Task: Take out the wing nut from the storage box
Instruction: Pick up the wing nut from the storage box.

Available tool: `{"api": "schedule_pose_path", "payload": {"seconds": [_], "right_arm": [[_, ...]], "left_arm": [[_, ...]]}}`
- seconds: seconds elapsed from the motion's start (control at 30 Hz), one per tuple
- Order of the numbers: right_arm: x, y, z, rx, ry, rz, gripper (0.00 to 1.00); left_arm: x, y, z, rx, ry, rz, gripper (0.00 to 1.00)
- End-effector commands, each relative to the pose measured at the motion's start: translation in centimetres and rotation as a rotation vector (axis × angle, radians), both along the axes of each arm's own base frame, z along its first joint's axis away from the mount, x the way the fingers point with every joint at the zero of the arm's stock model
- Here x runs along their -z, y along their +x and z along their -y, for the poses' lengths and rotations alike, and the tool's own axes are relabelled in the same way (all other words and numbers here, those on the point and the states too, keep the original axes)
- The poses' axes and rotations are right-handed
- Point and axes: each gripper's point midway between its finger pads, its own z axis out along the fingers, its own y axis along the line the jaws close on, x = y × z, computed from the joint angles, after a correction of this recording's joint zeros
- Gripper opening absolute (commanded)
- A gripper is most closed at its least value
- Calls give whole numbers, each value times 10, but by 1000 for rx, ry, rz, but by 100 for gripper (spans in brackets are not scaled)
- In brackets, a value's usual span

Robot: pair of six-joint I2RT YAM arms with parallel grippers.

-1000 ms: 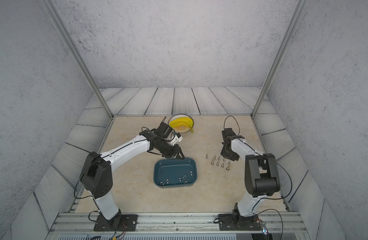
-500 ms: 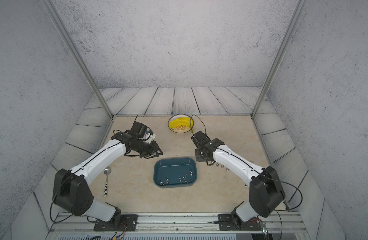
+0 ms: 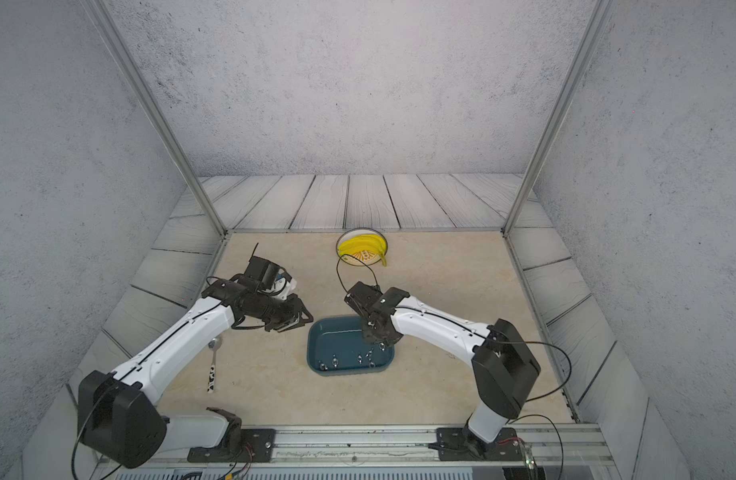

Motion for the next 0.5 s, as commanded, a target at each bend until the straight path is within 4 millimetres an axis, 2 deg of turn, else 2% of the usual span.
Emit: {"api": "schedule_pose_path", "payload": {"seconds": [0.0,0.13,0.37,0.47], "right_arm": [[1,4,-13,56,0,-23,31],[17,4,-28,81,13,-69,33],[29,3,-16,131,-41,-48,36],[40,0,-13,130,-64,-73,36]], "left_arm": [[-6,0,5,49,-50,0,35],[-5,4,2,74,-16,-11,36],[7,7,-1,50,4,-36,35],[13,9,-2,43,16,-41,35]]}}
